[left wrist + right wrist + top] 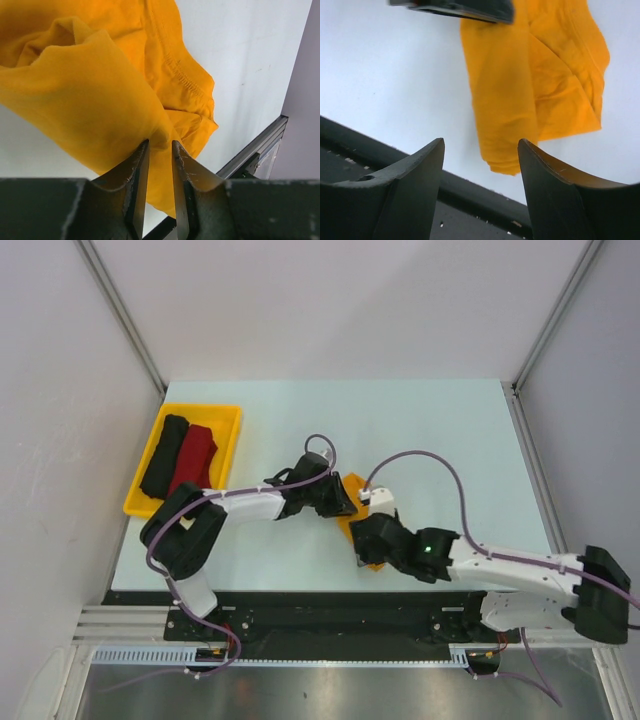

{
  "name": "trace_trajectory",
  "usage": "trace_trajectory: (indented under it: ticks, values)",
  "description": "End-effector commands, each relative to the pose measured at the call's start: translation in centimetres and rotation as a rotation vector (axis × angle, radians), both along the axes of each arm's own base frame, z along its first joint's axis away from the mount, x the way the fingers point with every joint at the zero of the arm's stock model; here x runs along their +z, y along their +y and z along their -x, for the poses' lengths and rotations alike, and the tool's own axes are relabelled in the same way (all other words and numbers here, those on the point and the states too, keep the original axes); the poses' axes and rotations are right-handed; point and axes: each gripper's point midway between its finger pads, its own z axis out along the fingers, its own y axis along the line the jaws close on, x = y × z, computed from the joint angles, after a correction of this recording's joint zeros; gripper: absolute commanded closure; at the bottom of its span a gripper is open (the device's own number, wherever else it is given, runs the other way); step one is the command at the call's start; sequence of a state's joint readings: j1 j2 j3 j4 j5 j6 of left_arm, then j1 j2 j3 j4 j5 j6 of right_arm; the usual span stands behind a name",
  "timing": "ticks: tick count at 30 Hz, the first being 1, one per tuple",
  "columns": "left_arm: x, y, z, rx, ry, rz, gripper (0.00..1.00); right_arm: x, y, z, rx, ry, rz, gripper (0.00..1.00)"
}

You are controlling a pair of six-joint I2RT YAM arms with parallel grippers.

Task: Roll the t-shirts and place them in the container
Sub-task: Roll the T-shirt to the center of the board.

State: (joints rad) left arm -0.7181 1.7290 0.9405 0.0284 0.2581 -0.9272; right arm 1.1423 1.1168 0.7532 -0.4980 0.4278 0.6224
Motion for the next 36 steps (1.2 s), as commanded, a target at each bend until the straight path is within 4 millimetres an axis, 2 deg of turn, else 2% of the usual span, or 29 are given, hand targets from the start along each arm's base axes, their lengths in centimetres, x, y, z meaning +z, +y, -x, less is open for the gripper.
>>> trace_trajectory:
  ticks: [1, 4, 8, 13, 15, 20, 22, 27, 29, 31, 32, 33, 36]
  values:
    - [0.3, -0.9, -1.2, 0.022, -0.002, -0.005, 0.71, -0.1, 0.2, -1.9, -0.015, -0.164, 0.246, 0.33]
    - [0.0, -1.2, -1.4, 0.030, 0.008, -0.005, 0.71, -1.2, 0.8, -1.7, 0.007, -0.176, 0.316, 0.32]
    - [0.1, -1.6, -1.8, 0.030, 0.011, 0.002, 0.69, -4.6, 0.2, -1.5, 0.003, -0.125, 0.428, 0.31]
    - [1.0, -1.9, -2.2, 0.022, 0.001, 0.008, 0.61, -6.8, -1.3, -1.6, -0.046, -0.079, 0.503, 0.32]
    - [2.3, -1.9, -2.8, 0.027, -0.025, 0.016, 0.55, -6.7, -1.8, -1.9, -0.085, -0.075, 0.501, 0.32]
    - [4.8, -0.3, -4.2, 0.063, -0.069, 0.046, 0.43, -5.9, -2.8, -2.7, -0.121, -0.077, 0.494, 0.35]
    - [6.2, 0.7, -4.7, 0.079, -0.095, 0.057, 0.41, -5.6, -2.6, -3.1, -0.108, -0.071, 0.478, 0.37]
    - [7.8, 3.3, -4.7, 0.118, -0.134, 0.068, 0.37, -5.4, -0.8, -3.2, -0.018, -0.029, 0.400, 0.44]
    - [8.2, 4.4, -4.1, 0.130, -0.150, 0.069, 0.37, -5.1, -0.7, -3.5, 0.006, -0.005, 0.352, 0.47]
    - [8.1, 4.9, -3.6, 0.134, -0.158, 0.068, 0.39, -4.8, 0.7, -3.3, 0.052, 0.051, 0.234, 0.49]
    - [7.4, 5.4, -3.0, 0.134, -0.149, 0.058, 0.39, -4.8, 0.0, -3.8, 0.036, 0.074, 0.194, 0.50]
    - [7.8, 5.4, -2.8, 0.136, -0.159, 0.074, 0.41, -4.6, 0.8, -3.5, 0.071, 0.117, 0.120, 0.51]
    - [6.6, 5.0, -1.6, 0.107, -0.143, 0.088, 0.43, -4.4, 0.3, -4.0, 0.067, 0.177, 0.012, 0.52]
